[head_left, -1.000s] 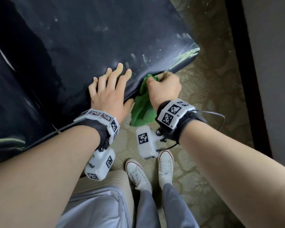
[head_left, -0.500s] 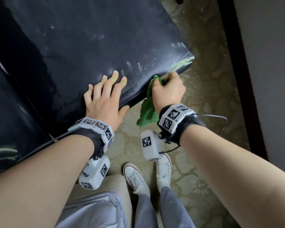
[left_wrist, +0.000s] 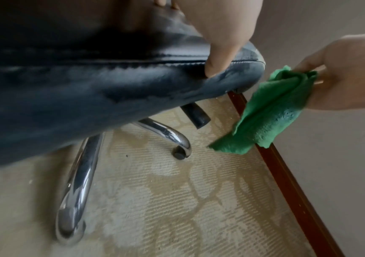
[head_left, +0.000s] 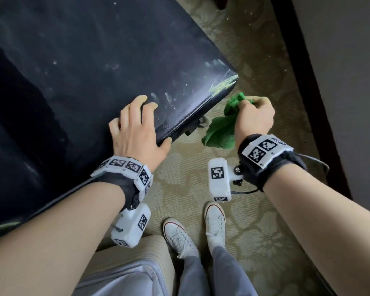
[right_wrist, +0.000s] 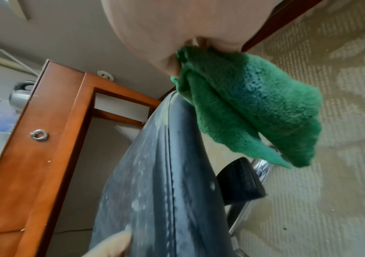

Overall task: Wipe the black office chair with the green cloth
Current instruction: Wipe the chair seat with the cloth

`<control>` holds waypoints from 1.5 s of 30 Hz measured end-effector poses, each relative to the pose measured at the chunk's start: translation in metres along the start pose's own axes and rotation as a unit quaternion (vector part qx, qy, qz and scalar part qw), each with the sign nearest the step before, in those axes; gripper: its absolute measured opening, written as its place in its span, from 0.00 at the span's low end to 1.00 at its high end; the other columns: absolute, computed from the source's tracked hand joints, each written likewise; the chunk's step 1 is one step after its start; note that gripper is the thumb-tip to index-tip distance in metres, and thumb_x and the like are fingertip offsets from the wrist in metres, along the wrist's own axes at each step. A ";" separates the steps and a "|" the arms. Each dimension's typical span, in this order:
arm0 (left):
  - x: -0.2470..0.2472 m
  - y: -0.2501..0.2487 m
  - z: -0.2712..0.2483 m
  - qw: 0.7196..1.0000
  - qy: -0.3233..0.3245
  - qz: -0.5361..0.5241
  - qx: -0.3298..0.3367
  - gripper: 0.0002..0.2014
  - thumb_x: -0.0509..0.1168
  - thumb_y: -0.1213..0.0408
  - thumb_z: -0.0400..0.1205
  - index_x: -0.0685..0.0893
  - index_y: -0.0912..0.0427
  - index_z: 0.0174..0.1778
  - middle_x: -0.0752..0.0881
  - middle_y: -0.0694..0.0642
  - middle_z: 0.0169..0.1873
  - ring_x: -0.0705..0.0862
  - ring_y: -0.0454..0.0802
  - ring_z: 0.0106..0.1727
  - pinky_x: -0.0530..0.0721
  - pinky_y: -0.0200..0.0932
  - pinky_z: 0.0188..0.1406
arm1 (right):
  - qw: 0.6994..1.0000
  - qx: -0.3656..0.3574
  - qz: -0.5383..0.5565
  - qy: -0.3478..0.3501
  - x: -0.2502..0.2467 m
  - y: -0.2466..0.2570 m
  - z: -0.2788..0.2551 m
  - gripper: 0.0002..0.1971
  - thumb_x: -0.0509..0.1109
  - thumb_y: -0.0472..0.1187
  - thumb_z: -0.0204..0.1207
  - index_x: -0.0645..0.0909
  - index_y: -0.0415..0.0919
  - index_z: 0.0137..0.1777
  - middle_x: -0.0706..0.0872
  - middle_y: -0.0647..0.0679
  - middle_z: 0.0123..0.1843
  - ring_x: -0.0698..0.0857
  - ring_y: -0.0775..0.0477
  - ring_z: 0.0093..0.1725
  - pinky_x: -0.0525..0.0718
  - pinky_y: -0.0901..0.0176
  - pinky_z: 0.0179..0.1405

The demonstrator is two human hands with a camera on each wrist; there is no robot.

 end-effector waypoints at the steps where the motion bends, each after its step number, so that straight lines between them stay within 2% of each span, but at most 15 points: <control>1: 0.000 -0.010 0.009 1.000 0.010 -0.004 0.024 0.40 0.76 0.46 0.70 0.69 0.53 0.77 0.64 0.52 0.81 0.68 0.57 0.78 0.69 0.60 0.70 | 1.000 0.008 0.008 0.004 -0.003 -0.001 0.005 0.07 0.69 0.39 0.70 0.86 0.45 0.47 0.89 0.51 0.46 0.86 0.47 0.50 0.81 0.59 0.52; 6: 0.011 -0.065 0.060 0.989 0.080 0.004 0.126 0.48 0.72 0.41 0.76 0.52 0.47 0.87 0.44 0.50 0.88 0.49 0.55 0.88 0.53 0.68 0.83 | 0.997 0.004 0.070 0.029 -0.005 0.018 0.023 0.05 0.72 0.41 0.69 0.89 0.45 0.41 0.91 0.49 0.38 0.90 0.48 0.42 0.88 0.55 0.48; 8: 0.017 -0.073 0.072 0.987 0.099 0.013 0.127 0.50 0.70 0.40 0.77 0.47 0.46 0.88 0.42 0.47 0.88 0.46 0.54 0.88 0.50 0.69 0.84 | 0.994 0.019 0.098 0.034 0.002 0.025 0.029 0.05 0.73 0.46 0.65 0.89 0.48 0.36 0.91 0.49 0.34 0.91 0.45 0.40 0.90 0.44 0.48; 10: 0.021 -0.074 0.078 0.987 0.099 0.021 0.122 0.49 0.70 0.39 0.78 0.47 0.46 0.88 0.44 0.46 0.88 0.47 0.54 0.88 0.51 0.68 0.84 | 0.991 0.031 0.118 0.046 0.013 0.028 0.035 0.05 0.73 0.46 0.66 0.88 0.48 0.32 0.91 0.49 0.34 0.91 0.43 0.40 0.91 0.41 0.47; 15: 0.024 -0.069 0.080 0.989 0.087 0.014 0.114 0.48 0.71 0.40 0.76 0.50 0.41 0.87 0.48 0.43 0.87 0.50 0.53 0.88 0.53 0.64 0.83 | 0.997 0.004 0.056 0.057 0.028 0.035 0.031 0.09 0.77 0.38 0.70 0.87 0.49 0.30 0.89 0.54 0.31 0.88 0.54 0.36 0.88 0.61 0.44; 18: 0.024 -0.068 0.082 0.990 0.083 0.016 0.111 0.48 0.72 0.39 0.74 0.52 0.40 0.86 0.50 0.43 0.87 0.52 0.52 0.87 0.55 0.63 0.82 | 0.992 -0.046 0.014 0.113 0.041 0.040 0.007 0.11 0.77 0.33 0.70 0.86 0.49 0.31 0.85 0.61 0.31 0.84 0.60 0.34 0.82 0.71 0.42; 21: 0.023 -0.067 0.081 0.990 0.082 0.018 0.113 0.48 0.73 0.39 0.73 0.54 0.41 0.86 0.51 0.43 0.87 0.54 0.52 0.87 0.57 0.63 0.81 | 0.975 -0.140 -0.065 0.160 0.052 0.047 -0.018 0.09 0.76 0.33 0.69 0.85 0.47 0.33 0.87 0.58 0.35 0.85 0.56 0.39 0.82 0.66 0.48; 23: 0.023 -0.067 0.081 0.989 0.080 0.020 0.119 0.48 0.72 0.38 0.73 0.55 0.41 0.86 0.52 0.44 0.87 0.55 0.53 0.86 0.58 0.63 0.80 | 0.973 -0.163 -0.087 0.142 0.050 0.048 -0.014 0.05 0.75 0.33 0.69 0.86 0.44 0.36 0.87 0.56 0.37 0.85 0.54 0.40 0.81 0.65 0.48; 25: 0.023 -0.068 0.081 0.989 0.081 0.021 0.124 0.48 0.72 0.38 0.74 0.54 0.41 0.86 0.51 0.43 0.87 0.54 0.53 0.87 0.58 0.63 0.80 | 0.984 -0.139 -0.074 0.089 0.039 0.047 0.004 0.04 0.75 0.33 0.70 0.86 0.44 0.39 0.85 0.57 0.36 0.83 0.56 0.39 0.80 0.70 0.49; 29: 0.027 -0.068 0.082 0.989 0.087 0.011 0.120 0.47 0.71 0.39 0.76 0.52 0.41 0.86 0.49 0.43 0.87 0.51 0.53 0.87 0.56 0.64 0.81 | 0.996 -0.080 -0.031 0.017 0.025 0.039 0.029 0.02 0.75 0.38 0.72 0.86 0.43 0.43 0.88 0.55 0.37 0.86 0.54 0.43 0.83 0.61 0.55; 33: 0.027 -0.067 0.082 0.990 0.073 0.005 0.116 0.47 0.72 0.40 0.75 0.54 0.41 0.86 0.50 0.43 0.87 0.53 0.53 0.87 0.56 0.65 0.81 | 0.987 -0.131 -0.043 0.078 0.036 0.042 0.007 0.04 0.75 0.37 0.73 0.86 0.44 0.38 0.85 0.59 0.35 0.82 0.62 0.35 0.77 0.81 0.39; 37: 0.026 -0.068 0.081 0.991 0.067 0.006 0.113 0.47 0.73 0.41 0.74 0.55 0.42 0.86 0.52 0.44 0.87 0.54 0.54 0.87 0.56 0.65 0.81 | 0.963 -0.223 -0.085 0.123 0.045 0.048 -0.016 0.03 0.75 0.36 0.71 0.86 0.41 0.38 0.87 0.55 0.39 0.84 0.55 0.39 0.80 0.67 0.46; 39: 0.026 -0.068 0.081 0.991 0.070 0.000 0.113 0.48 0.73 0.41 0.74 0.55 0.42 0.86 0.52 0.45 0.87 0.54 0.54 0.87 0.56 0.66 0.81 | 0.974 -0.194 -0.075 0.094 0.041 0.050 -0.002 0.04 0.74 0.37 0.72 0.85 0.43 0.37 0.86 0.56 0.36 0.83 0.55 0.38 0.78 0.68 0.46; 42: 0.024 -0.070 0.081 0.991 0.076 0.002 0.113 0.48 0.73 0.42 0.74 0.55 0.43 0.86 0.52 0.45 0.87 0.53 0.54 0.87 0.56 0.66 0.81 | 0.995 -0.088 -0.035 0.018 0.029 0.047 0.036 0.05 0.72 0.38 0.74 0.85 0.44 0.37 0.82 0.58 0.32 0.81 0.57 0.36 0.72 0.80 0.38; 45: 0.018 -0.077 0.082 0.991 0.074 0.016 0.108 0.48 0.75 0.43 0.71 0.59 0.46 0.85 0.56 0.48 0.86 0.56 0.56 0.86 0.60 0.66 0.79 | 0.997 -0.049 -0.037 0.038 0.028 0.043 0.055 0.05 0.74 0.40 0.73 0.85 0.46 0.35 0.83 0.57 0.32 0.82 0.57 0.38 0.71 0.77 0.36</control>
Point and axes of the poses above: each hand's wrist, its own z-axis towards the middle knuckle, its own x-axis out of the palm, y = z × x, the point moved 10 cm from there along z, towards the middle knuckle
